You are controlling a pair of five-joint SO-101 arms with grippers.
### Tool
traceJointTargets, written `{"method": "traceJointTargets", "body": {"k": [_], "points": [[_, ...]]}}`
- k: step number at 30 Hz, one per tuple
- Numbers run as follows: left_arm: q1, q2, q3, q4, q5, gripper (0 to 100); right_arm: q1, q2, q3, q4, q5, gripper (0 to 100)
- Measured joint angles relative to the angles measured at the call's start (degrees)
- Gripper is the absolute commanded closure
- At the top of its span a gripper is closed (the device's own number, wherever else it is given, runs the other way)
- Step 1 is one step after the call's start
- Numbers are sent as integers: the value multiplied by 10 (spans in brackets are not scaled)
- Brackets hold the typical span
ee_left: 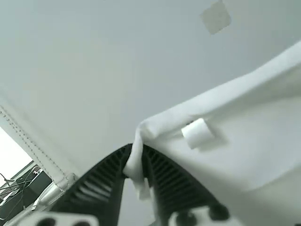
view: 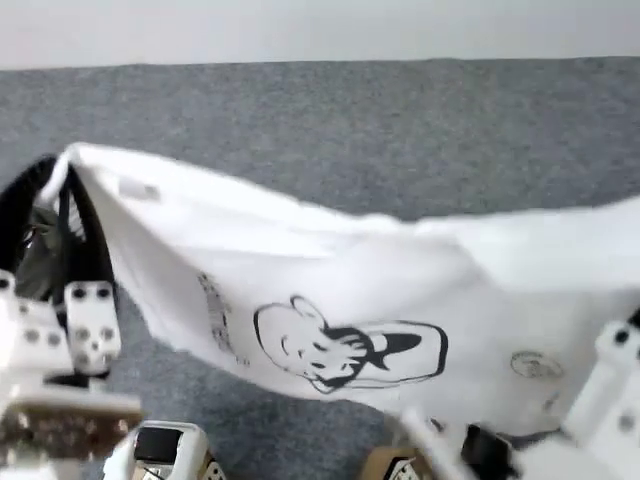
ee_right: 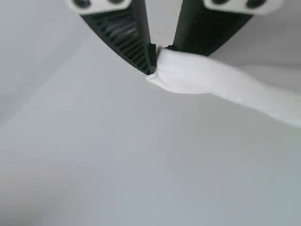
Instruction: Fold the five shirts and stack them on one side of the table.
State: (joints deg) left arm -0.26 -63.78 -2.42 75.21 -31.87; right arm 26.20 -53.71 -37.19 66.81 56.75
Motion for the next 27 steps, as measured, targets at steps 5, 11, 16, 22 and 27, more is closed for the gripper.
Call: {"method": "traceJointTargets", "body": {"k": [5, 11, 16, 22, 27], "points": [[0, -47, -5, 85, -27, 998, 0, -25, -14, 0, 15, 986], [0, -87, -5, 135, -41, 998, 0, -33, -14, 18, 23, 986], [0, -92, 21, 138, -43, 998, 0, -35, -9, 65, 25, 986], [0, -92, 111, 84, -43, 998, 0, -34, 84, 70, 25, 985], [1, -92, 237, -12, -43, 998, -22, -35, 193, 54, 25, 985]]}}
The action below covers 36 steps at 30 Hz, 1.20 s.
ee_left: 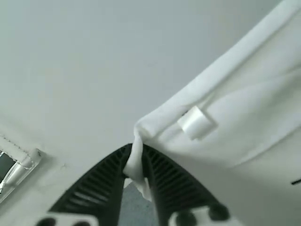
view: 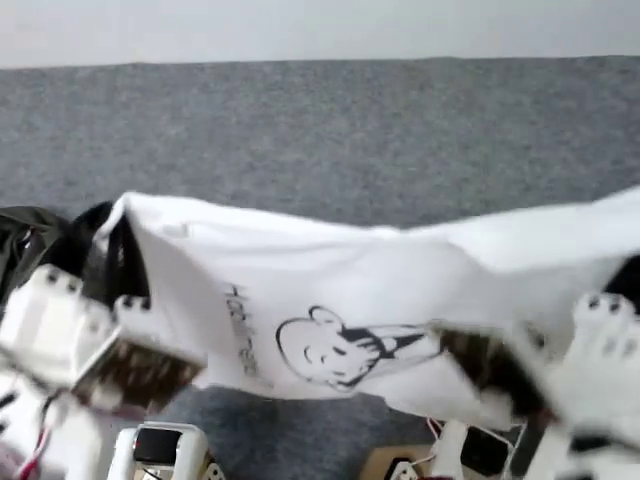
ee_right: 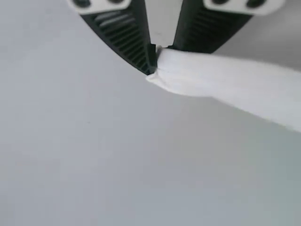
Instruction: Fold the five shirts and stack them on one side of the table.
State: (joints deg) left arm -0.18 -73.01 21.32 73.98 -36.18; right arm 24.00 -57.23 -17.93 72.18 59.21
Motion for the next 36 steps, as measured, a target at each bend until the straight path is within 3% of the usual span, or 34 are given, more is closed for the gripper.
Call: {"method": "traceJointTargets", "body": {"k": [5, 11, 15, 24, 36], "points": [[0, 1, 157, -150, 0, 998, -33, 2, 167, -90, 0, 985], [0, 37, 360, -377, 3, 998, -62, 13, 405, -282, 17, 986], [1, 115, 407, -498, 4, 998, -75, 14, 546, -418, 30, 986], [1, 366, 335, -638, 4, 998, -84, 161, 587, -572, 31, 986], [2, 725, 30, -672, 30, 998, -89, 478, 335, -625, 31, 986]]}}
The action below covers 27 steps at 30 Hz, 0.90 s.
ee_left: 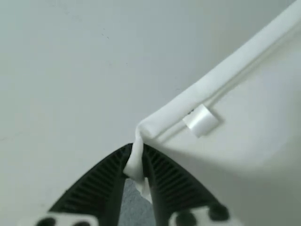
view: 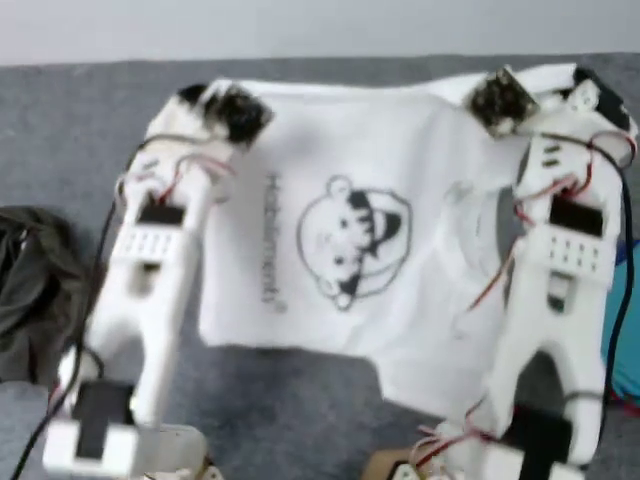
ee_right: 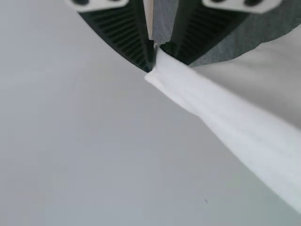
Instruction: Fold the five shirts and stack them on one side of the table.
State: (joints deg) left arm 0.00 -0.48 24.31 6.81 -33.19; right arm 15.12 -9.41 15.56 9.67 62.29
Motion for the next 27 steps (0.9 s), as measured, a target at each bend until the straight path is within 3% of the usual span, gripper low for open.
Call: {"method": "traceJointTargets", "body": {"k": [7, 13, 21, 27], "points": [[-6, 172, -167, 4, 2, 998, 5, 144, -146, -1, 0, 986], [-5, 249, -277, 68, 2, 998, -3, 193, -204, -1, 0, 987], [-4, 260, -301, 152, 2, 998, -12, 193, -204, 66, 0, 984], [-4, 260, -301, 257, 2, 998, -12, 193, -204, 192, -91, 984]]}}
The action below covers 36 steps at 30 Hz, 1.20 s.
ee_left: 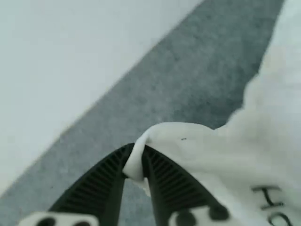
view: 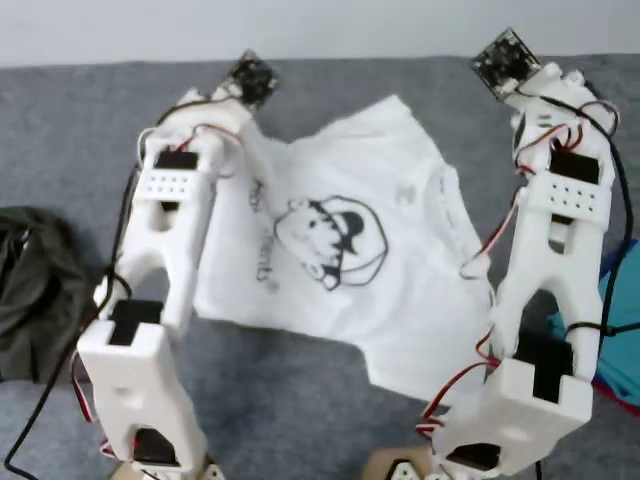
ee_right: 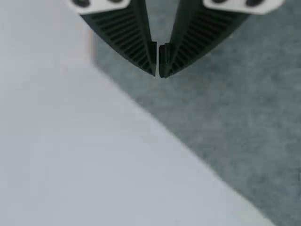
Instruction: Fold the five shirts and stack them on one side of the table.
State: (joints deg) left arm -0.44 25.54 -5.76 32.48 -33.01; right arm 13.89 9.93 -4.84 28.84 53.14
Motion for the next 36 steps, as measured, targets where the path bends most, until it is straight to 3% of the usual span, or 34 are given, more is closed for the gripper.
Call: {"method": "traceJointTargets", "body": {"k": [4, 10, 21, 32, 36], "points": [[0, 0, -4, 84, 0, 998, 0, 0, 0, 98, -62, 984], [-1, 0, -4, 145, 0, 998, -13, 0, 0, 212, -105, 986], [-1, 0, -4, 336, 0, 998, -77, 0, 0, 324, -183, 986], [-12, 0, -122, 542, -4, 998, -84, 0, -1, 445, -197, 987], [5, 0, -145, 642, -54, 998, -84, 0, -1, 489, -197, 987]]}}
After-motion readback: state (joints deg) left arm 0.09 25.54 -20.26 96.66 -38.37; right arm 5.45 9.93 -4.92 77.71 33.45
